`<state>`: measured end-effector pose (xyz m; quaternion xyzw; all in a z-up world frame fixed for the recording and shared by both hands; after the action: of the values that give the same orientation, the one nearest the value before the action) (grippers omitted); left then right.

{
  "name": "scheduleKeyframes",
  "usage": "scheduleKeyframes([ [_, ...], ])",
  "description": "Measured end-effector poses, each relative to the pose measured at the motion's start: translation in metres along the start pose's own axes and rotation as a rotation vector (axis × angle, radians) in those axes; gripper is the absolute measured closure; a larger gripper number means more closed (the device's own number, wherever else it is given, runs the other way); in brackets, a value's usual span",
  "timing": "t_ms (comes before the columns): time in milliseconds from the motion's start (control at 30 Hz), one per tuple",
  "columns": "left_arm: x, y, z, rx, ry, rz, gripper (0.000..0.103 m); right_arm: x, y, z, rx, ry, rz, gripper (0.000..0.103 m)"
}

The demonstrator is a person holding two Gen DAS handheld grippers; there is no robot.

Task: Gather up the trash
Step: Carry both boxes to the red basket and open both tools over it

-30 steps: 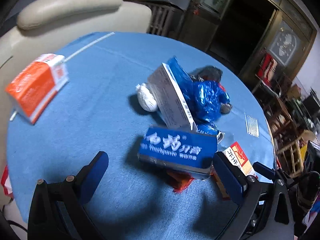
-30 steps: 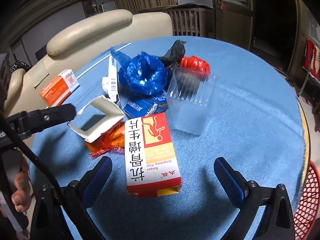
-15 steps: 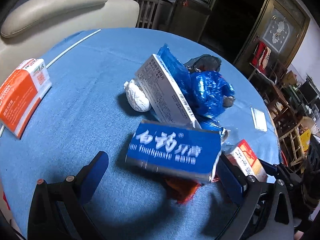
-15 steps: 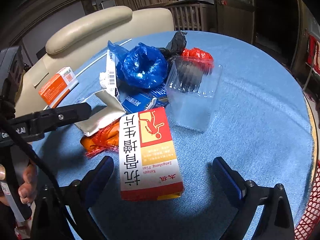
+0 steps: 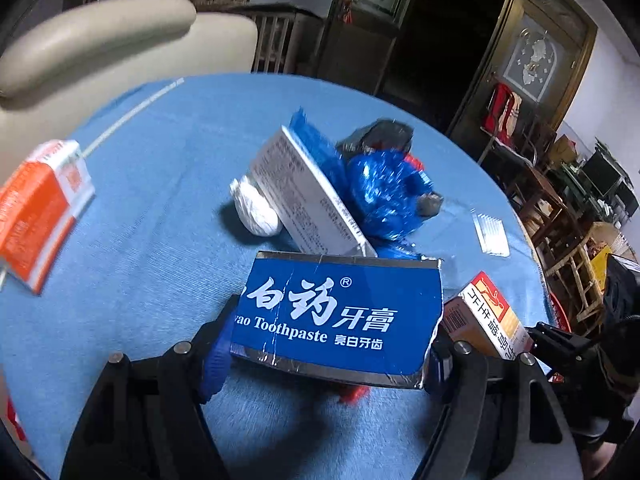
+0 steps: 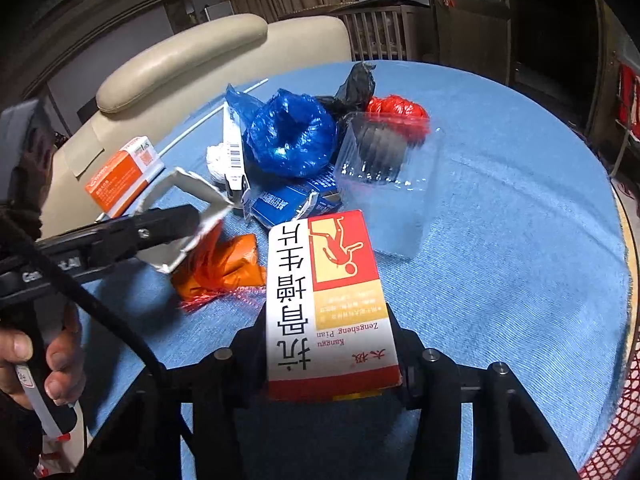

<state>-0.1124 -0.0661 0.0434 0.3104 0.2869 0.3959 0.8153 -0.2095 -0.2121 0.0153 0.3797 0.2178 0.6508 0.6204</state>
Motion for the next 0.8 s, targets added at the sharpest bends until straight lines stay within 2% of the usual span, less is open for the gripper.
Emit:
scheduleKeyframes([
  [200, 0.001, 0.028, -0.012, -0.047, 0.030, 0.025, 0.026, -0.002, 0.023, -0.002, -0.046, -0.003, 0.006, 0.051],
  [333, -0.001, 0.035, -0.013, -0.050, 0.046, 0.029, 0.026, -0.004, 0.039, -0.005, -0.076, -0.011, 0.008, 0.051],
  [800, -0.037, 0.056, -0.013, -0.093, -0.012, 0.020, 0.026, -0.015, 0.077, -0.016, -0.144, -0.041, 0.008, 0.051],
])
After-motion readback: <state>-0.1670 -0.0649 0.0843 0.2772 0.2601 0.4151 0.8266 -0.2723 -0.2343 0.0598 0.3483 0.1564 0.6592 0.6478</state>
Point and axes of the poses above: each gripper's, at about its wrist camera, not at the fingertips, and y roughly against the way its jaws point, x to its left, z to its top, the point moved 1 cm from there along -y, roughly the way its jaws point, and after that the axes turned 1 degree about z, right-handed, at the moved point
